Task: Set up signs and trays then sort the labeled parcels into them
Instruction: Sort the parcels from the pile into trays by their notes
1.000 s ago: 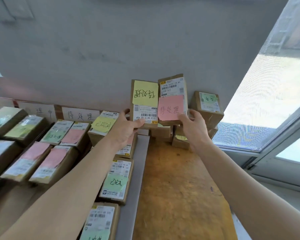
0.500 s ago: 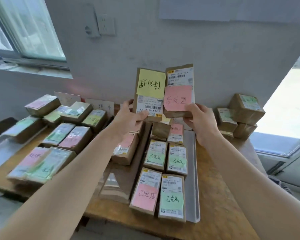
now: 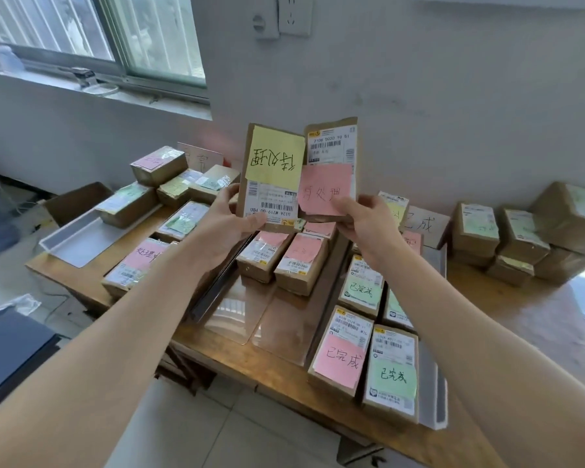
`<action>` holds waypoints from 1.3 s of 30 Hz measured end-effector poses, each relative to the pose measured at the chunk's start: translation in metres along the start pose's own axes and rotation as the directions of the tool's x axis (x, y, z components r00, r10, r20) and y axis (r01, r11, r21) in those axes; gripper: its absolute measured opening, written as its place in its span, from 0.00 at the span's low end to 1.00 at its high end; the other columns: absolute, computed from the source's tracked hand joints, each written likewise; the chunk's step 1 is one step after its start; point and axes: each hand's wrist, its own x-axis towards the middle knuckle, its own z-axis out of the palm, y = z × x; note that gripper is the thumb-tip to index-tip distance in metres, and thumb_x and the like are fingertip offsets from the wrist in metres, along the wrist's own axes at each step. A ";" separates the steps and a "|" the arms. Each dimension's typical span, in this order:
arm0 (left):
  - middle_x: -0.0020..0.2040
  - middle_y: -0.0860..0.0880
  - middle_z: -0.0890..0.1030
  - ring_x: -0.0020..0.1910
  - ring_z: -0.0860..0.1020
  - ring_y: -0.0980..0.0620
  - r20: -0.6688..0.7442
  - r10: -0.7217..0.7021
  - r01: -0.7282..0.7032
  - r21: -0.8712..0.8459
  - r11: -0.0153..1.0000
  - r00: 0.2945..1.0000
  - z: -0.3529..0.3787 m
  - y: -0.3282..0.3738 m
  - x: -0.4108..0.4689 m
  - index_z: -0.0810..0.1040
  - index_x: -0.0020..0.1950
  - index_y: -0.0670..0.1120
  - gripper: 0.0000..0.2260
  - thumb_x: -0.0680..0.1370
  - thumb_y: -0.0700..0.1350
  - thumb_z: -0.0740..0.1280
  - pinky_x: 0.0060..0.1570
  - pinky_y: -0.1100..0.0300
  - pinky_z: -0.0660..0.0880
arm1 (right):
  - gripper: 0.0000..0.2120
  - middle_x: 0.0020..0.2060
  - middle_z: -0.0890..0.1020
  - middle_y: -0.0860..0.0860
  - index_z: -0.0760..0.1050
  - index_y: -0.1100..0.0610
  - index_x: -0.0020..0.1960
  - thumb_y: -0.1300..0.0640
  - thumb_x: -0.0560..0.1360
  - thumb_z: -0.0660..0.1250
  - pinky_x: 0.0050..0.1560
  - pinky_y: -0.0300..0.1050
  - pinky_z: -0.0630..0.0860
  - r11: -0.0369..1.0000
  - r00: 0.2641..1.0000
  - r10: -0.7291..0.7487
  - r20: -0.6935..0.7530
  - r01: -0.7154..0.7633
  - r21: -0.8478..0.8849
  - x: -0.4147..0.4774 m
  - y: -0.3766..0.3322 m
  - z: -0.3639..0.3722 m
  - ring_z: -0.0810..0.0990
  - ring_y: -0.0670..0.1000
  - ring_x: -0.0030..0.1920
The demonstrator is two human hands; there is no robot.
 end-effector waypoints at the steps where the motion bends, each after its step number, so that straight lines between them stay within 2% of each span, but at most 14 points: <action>1: 0.55 0.46 0.78 0.54 0.79 0.49 -0.006 0.000 0.000 0.002 1.000 1.000 -0.006 -0.001 0.000 0.61 0.69 0.47 0.30 0.73 0.30 0.67 0.55 0.54 0.77 | 0.24 0.55 0.79 0.55 0.66 0.59 0.64 0.59 0.72 0.72 0.54 0.46 0.78 1.000 1.000 0.009 0.001 -0.009 -0.003 0.001 0.002 0.004 0.81 0.52 0.52; 7: 0.60 0.42 0.75 0.56 0.79 0.46 0.028 -0.001 0.002 -0.014 1.000 1.000 -0.041 -0.015 0.001 0.63 0.66 0.51 0.30 0.71 0.30 0.70 0.53 0.55 0.78 | 0.25 0.55 0.79 0.55 0.65 0.59 0.65 0.60 0.72 0.72 0.50 0.44 0.78 1.000 1.000 0.014 -0.006 -0.014 -0.017 -0.009 0.015 0.026 0.81 0.52 0.51; 11: 0.59 0.43 0.75 0.56 0.79 0.46 0.111 -0.022 0.022 0.002 1.000 0.994 -0.070 -0.021 -0.004 0.63 0.65 0.51 0.29 0.71 0.31 0.70 0.54 0.54 0.78 | 0.25 0.56 0.79 0.55 0.65 0.60 0.65 0.60 0.72 0.71 0.54 0.46 0.78 1.000 0.995 0.005 -0.096 -0.005 0.004 -0.028 0.031 0.044 0.81 0.52 0.53; 13: 0.58 0.44 0.76 0.55 0.80 0.47 0.143 -0.044 0.040 0.030 0.999 0.989 -0.089 -0.025 -0.008 0.64 0.67 0.50 0.29 0.71 0.31 0.70 0.54 0.54 0.78 | 0.23 0.55 0.79 0.55 0.65 0.60 0.64 0.60 0.73 0.71 0.49 0.42 0.78 1.000 0.987 0.019 -0.157 -0.015 0.026 -0.040 0.044 0.056 0.81 0.49 0.50; 16: 0.56 0.44 0.78 0.53 0.80 0.48 0.182 -0.107 0.100 0.049 0.994 0.977 -0.117 -0.034 -0.014 0.64 0.67 0.48 0.27 0.72 0.31 0.69 0.51 0.56 0.79 | 0.22 0.55 0.79 0.55 0.65 0.61 0.64 0.59 0.74 0.70 0.43 0.39 0.76 0.997 0.972 0.072 -0.225 -0.063 0.046 -0.060 0.069 0.072 0.80 0.48 0.49; 19: 0.56 0.44 0.79 0.55 0.79 0.46 0.204 -0.239 0.219 0.118 0.969 0.949 -0.132 -0.054 -0.019 0.63 0.67 0.46 0.27 0.73 0.32 0.69 0.56 0.52 0.77 | 0.24 0.56 0.79 0.55 0.66 0.59 0.65 0.55 0.73 0.71 0.48 0.44 0.77 0.986 0.942 0.161 -0.294 -0.164 0.017 -0.075 0.102 0.081 0.78 0.51 0.54; 21: 0.56 0.44 0.79 0.55 0.79 0.46 0.196 -0.315 0.280 0.185 0.942 0.929 -0.135 -0.072 -0.021 0.63 0.68 0.45 0.27 0.73 0.33 0.69 0.58 0.49 0.75 | 0.29 0.56 0.78 0.54 0.66 0.57 0.65 0.49 0.70 0.72 0.56 0.53 0.76 0.965 0.911 0.230 -0.342 -0.259 -0.039 -0.087 0.123 0.087 0.77 0.53 0.56; 23: 0.55 0.45 0.79 0.53 0.79 0.47 0.196 -0.382 0.332 0.244 0.911 0.903 -0.133 -0.092 -0.023 0.62 0.69 0.45 0.28 0.73 0.35 0.70 0.53 0.52 0.77 | 0.32 0.57 0.78 0.54 0.67 0.57 0.66 0.45 0.67 0.72 0.60 0.58 0.74 0.938 0.886 0.297 -0.355 -0.341 -0.067 -0.096 0.143 0.090 0.76 0.55 0.57; 25: 0.57 0.45 0.78 0.51 0.79 0.49 0.180 -0.446 0.383 0.298 0.874 0.877 -0.130 -0.109 -0.023 0.61 0.70 0.44 0.29 0.74 0.37 0.70 0.45 0.57 0.77 | 0.29 0.58 0.78 0.55 0.67 0.58 0.66 0.47 0.70 0.71 0.60 0.58 0.74 0.918 0.867 0.353 -0.350 -0.393 -0.048 -0.101 0.158 0.090 0.76 0.55 0.57; 26: 0.58 0.45 0.78 0.51 0.78 0.50 0.163 -0.472 0.408 0.315 0.857 0.866 -0.129 -0.117 -0.023 0.59 0.72 0.44 0.30 0.74 0.38 0.70 0.45 0.56 0.77 | 0.27 0.58 0.78 0.55 0.66 0.58 0.66 0.49 0.72 0.70 0.60 0.57 0.75 0.910 0.856 0.382 -0.349 -0.414 -0.020 -0.103 0.164 0.091 0.76 0.55 0.57; 30: 0.60 0.44 0.76 0.53 0.77 0.48 0.102 -0.527 0.459 0.370 0.808 0.844 -0.123 -0.140 -0.019 0.57 0.73 0.44 0.32 0.74 0.39 0.70 0.56 0.50 0.76 | 0.24 0.60 0.76 0.56 0.64 0.59 0.67 0.54 0.75 0.68 0.60 0.54 0.75 0.875 0.811 0.470 -0.349 -0.480 0.063 -0.101 0.181 0.094 0.74 0.54 0.61; 36: 0.61 0.44 0.75 0.55 0.75 0.47 0.034 -0.532 0.477 0.401 0.783 0.846 -0.110 -0.157 -0.014 0.58 0.71 0.44 0.29 0.75 0.40 0.69 0.55 0.51 0.74 | 0.16 0.61 0.75 0.55 0.67 0.60 0.61 0.55 0.78 0.65 0.62 0.54 0.74 0.843 0.789 0.520 -0.326 -0.535 0.052 -0.086 0.194 0.091 0.72 0.54 0.63; 39: 0.62 0.43 0.74 0.55 0.74 0.47 -0.021 -0.539 0.500 0.406 0.765 0.842 -0.104 -0.164 -0.011 0.58 0.71 0.44 0.29 0.75 0.40 0.70 0.55 0.51 0.74 | 0.17 0.63 0.74 0.55 0.66 0.60 0.64 0.54 0.78 0.63 0.59 0.52 0.76 0.831 0.786 0.535 -0.310 -0.557 0.022 -0.078 0.199 0.087 0.72 0.54 0.63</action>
